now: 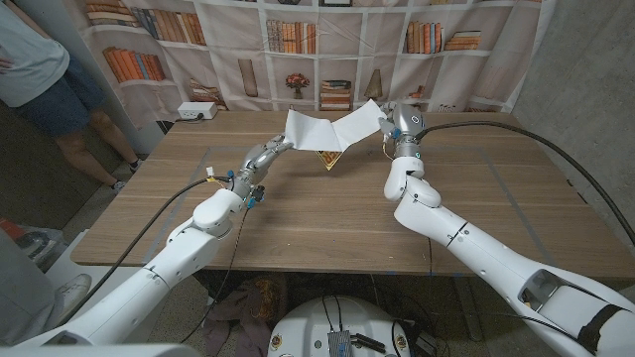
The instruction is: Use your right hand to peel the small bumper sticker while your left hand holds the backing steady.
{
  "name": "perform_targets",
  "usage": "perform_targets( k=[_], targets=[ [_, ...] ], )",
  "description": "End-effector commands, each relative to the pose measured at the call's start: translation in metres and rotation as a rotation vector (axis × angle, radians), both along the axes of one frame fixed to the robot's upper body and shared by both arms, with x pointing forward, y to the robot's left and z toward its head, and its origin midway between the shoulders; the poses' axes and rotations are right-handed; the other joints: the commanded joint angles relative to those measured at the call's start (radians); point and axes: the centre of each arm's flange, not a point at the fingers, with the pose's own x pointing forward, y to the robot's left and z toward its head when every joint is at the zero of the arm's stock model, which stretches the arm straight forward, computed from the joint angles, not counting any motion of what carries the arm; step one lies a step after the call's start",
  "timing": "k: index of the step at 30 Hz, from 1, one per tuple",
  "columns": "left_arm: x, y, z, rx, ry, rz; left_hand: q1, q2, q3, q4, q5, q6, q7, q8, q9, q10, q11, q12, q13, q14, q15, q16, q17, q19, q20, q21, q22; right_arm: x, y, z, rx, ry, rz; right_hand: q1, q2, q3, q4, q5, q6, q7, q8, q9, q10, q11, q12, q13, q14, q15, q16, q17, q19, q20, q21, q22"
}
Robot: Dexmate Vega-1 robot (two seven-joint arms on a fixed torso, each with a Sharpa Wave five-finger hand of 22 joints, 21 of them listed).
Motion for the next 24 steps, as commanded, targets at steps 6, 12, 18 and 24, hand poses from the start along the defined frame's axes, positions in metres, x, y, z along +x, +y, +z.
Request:
perform_targets(
  k=[6, 12, 18, 24],
  targets=[
    [-0.027, 0.035, -0.01, -0.032, -0.002, 0.088, -0.004, -0.001, 0.014, -0.002, -0.006, 0.008, 0.005, -0.001, 0.002, 0.005, -0.004, -0.003, 0.001, -0.004, -0.031, -0.004, 0.0, -0.003, -0.006, 0.0, 0.002, -0.002, -0.025, 0.01, 0.069, -0.035, -0.089, -0.002, -0.01, 0.002, -0.002, 0.009, 0.005, 0.002, -0.007, 0.003, 0.009, -0.003, 0.0, 0.003, 0.013, -0.107, -0.004, 0.0, -0.007, -0.134, 0.01, -0.001],
    [-0.04, 0.046, -0.013, -0.047, -0.018, 0.129, -0.006, -0.001, 0.016, -0.002, -0.006, 0.008, 0.006, -0.001, 0.002, 0.006, -0.008, -0.004, 0.001, -0.006, -0.03, -0.005, -0.001, -0.004, -0.006, -0.001, 0.002, -0.009, -0.033, 0.01, 0.096, -0.048, -0.108, -0.004, -0.01, 0.002, -0.001, 0.009, 0.006, 0.0, -0.007, 0.003, 0.01, -0.002, 0.0, 0.003, 0.014, -0.107, -0.004, 0.001, -0.008, -0.133, 0.01, -0.004],
    [-0.045, 0.05, -0.014, -0.072, -0.036, 0.15, -0.008, -0.002, 0.017, -0.002, -0.006, 0.008, 0.005, -0.002, 0.002, 0.006, -0.005, -0.005, 0.001, -0.007, -0.032, -0.005, -0.001, -0.004, -0.006, -0.001, 0.002, -0.016, -0.037, 0.01, 0.083, -0.049, -0.116, -0.004, -0.01, 0.002, -0.001, 0.009, 0.004, 0.0, -0.008, 0.003, 0.011, -0.003, -0.002, 0.003, 0.014, -0.107, -0.006, 0.001, -0.009, -0.133, 0.012, -0.006],
    [-0.047, 0.052, -0.019, -0.092, -0.042, 0.153, -0.009, -0.002, 0.018, -0.002, -0.006, 0.007, 0.004, -0.003, 0.002, 0.006, -0.004, -0.005, 0.001, -0.007, -0.033, -0.004, -0.001, -0.005, -0.008, -0.001, 0.002, -0.02, -0.039, 0.009, 0.071, -0.047, -0.122, -0.004, -0.01, 0.003, -0.001, 0.009, 0.004, -0.001, -0.008, 0.003, 0.011, -0.003, -0.002, 0.003, 0.014, -0.107, -0.007, 0.001, -0.01, -0.134, 0.013, -0.008]
  ],
)
